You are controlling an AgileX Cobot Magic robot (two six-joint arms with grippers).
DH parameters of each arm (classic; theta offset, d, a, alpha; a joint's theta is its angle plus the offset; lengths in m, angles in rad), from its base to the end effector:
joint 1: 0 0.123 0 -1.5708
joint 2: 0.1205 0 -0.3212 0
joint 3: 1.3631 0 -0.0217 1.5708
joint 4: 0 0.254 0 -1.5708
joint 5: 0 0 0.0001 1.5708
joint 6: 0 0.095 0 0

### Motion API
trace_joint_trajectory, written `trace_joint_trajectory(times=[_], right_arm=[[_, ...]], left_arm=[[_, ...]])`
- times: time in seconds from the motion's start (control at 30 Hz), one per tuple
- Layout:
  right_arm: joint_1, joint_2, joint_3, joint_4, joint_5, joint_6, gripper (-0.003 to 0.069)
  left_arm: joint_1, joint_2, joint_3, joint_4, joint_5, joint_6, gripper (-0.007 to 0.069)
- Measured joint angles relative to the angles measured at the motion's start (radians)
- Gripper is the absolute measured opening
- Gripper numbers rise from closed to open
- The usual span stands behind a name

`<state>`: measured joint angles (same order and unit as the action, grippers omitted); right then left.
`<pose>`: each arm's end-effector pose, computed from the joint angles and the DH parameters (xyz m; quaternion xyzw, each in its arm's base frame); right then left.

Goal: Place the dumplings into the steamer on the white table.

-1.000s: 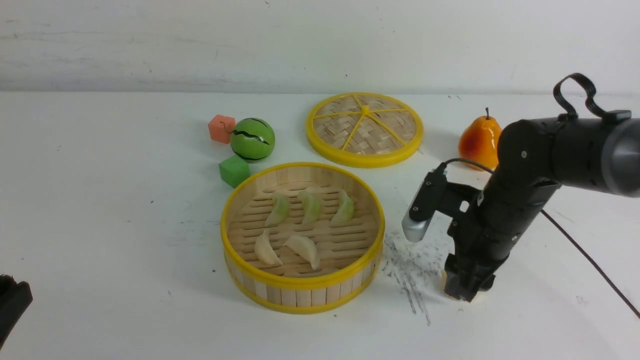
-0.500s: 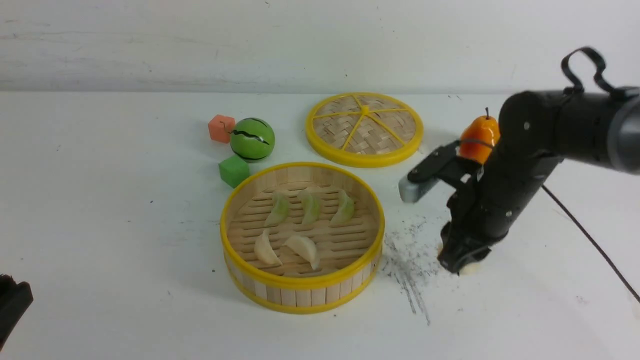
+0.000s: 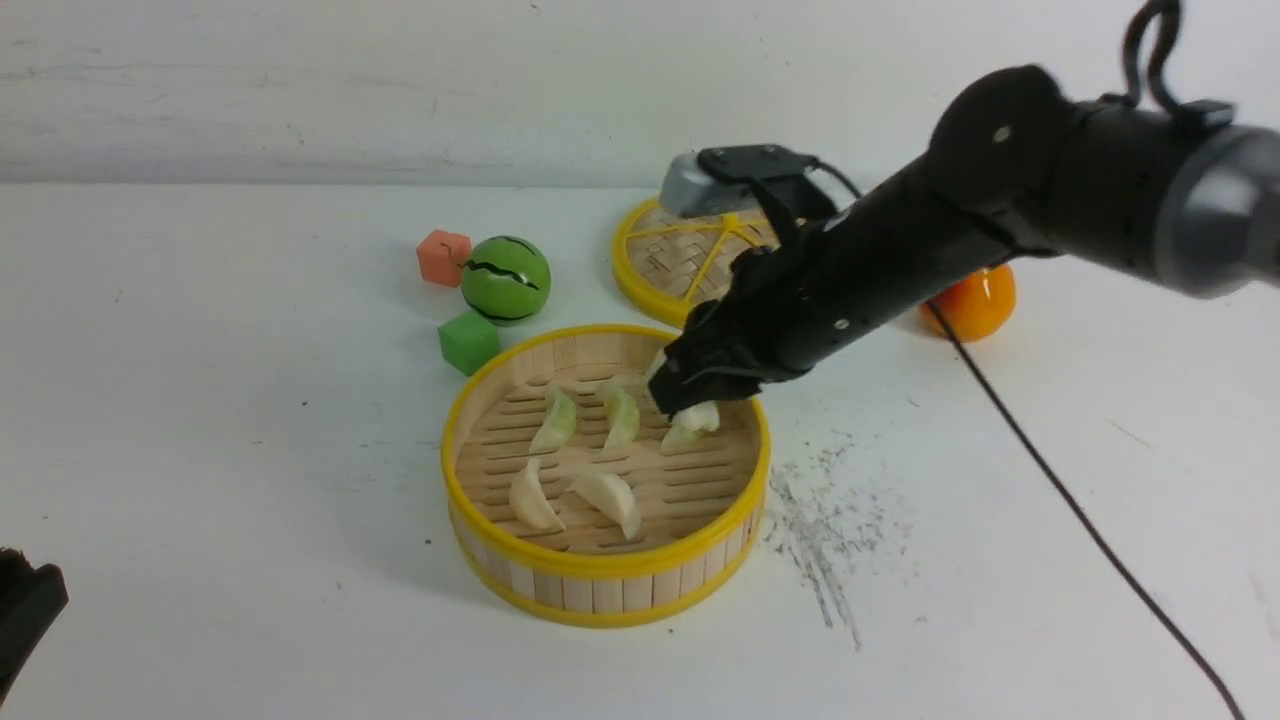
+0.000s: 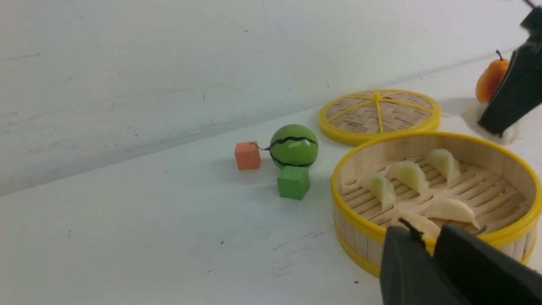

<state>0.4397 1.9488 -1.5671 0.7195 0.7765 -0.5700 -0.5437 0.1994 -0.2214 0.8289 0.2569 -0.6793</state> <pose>0.3914 0.2326 0.2845 -0.2791 0.8820 0.2854 0.2506 0.0420 -0.0045 0.2670 0.1807 0.7071 -0.0715 0.6799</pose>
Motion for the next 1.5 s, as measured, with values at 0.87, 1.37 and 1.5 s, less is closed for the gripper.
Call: trace_joint_trajectory(times=[0.87,1.37,1.5], right_arm=[[-0.021,0.056,-0.015,-0.179,0.005,0.075,0.0349],[-0.162,-0.679,0.079,-0.450,0.194,0.239,-0.0008],[-0.162,-0.927,0.356,-0.453,0.045,0.240,-0.0007]], left_arm=[[0.000,0.000,0.000,-0.001,0.000,0.000,0.0113],[0.000,0.000,0.000,-0.001,0.000,0.000,0.0125],[0.000,0.000,0.000,-0.001,0.000,0.000,0.0130]])
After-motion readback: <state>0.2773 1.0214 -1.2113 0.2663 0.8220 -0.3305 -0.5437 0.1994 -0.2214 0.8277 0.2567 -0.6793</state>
